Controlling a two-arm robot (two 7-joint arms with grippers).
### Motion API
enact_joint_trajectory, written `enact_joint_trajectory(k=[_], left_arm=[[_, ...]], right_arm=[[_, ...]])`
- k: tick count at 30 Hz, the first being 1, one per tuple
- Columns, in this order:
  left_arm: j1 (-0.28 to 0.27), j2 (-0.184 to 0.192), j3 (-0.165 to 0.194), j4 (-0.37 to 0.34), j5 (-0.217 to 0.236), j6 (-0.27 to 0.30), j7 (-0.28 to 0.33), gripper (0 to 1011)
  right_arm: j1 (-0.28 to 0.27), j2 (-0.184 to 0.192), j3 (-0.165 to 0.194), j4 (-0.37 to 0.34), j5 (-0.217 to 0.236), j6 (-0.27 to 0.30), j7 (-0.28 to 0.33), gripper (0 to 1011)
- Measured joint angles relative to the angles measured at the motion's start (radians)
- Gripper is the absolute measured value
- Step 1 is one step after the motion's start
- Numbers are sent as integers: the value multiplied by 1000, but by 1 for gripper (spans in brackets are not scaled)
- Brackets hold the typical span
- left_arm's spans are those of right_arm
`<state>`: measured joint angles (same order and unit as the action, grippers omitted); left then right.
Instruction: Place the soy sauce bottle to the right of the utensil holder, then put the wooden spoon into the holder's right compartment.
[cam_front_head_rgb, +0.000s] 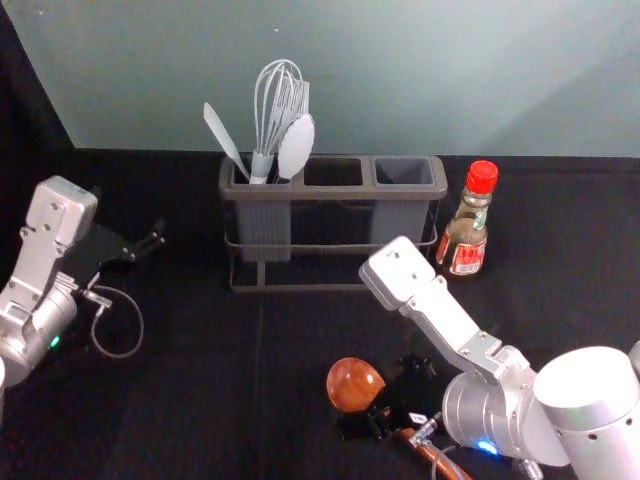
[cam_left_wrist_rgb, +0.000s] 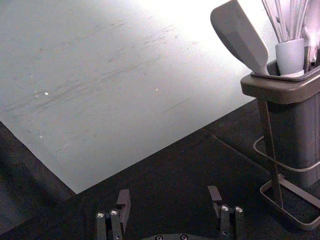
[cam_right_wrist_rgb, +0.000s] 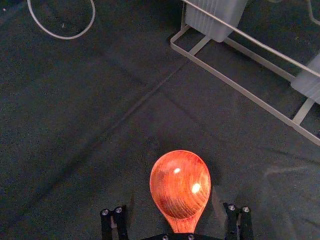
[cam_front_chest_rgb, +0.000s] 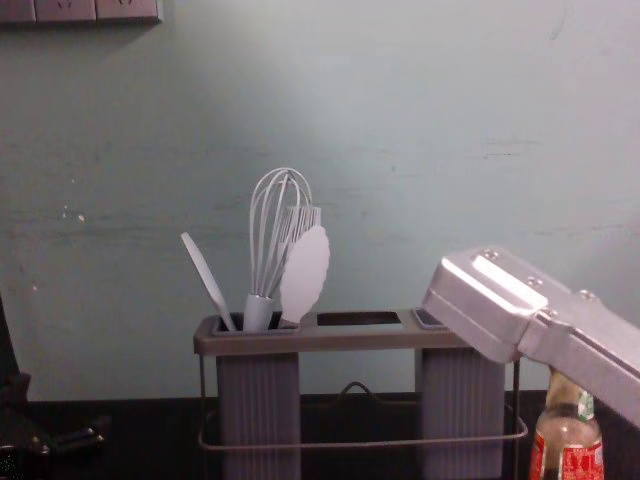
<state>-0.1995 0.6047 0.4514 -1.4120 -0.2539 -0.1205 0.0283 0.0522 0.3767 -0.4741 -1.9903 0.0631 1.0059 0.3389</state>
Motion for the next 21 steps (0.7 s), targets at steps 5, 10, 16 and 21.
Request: enact_joint_trajectory(k=[5,10,16,21], left_arm=[[0,0,0,0,0,0,0,1011],[0,0,0,0,0,0,0,1011],[0,0,0,0,0,0,0,1011],[0,0,0,0,0,0,0,1011]], right_arm=[[7,-7,0,14,-7,5,10,1000],[20,-16,-4,36,-19,11,23,1000],[32,-26,-4,58,-28,13,35,1000],[47,-34,-8,79,-40,21,48,1000]])
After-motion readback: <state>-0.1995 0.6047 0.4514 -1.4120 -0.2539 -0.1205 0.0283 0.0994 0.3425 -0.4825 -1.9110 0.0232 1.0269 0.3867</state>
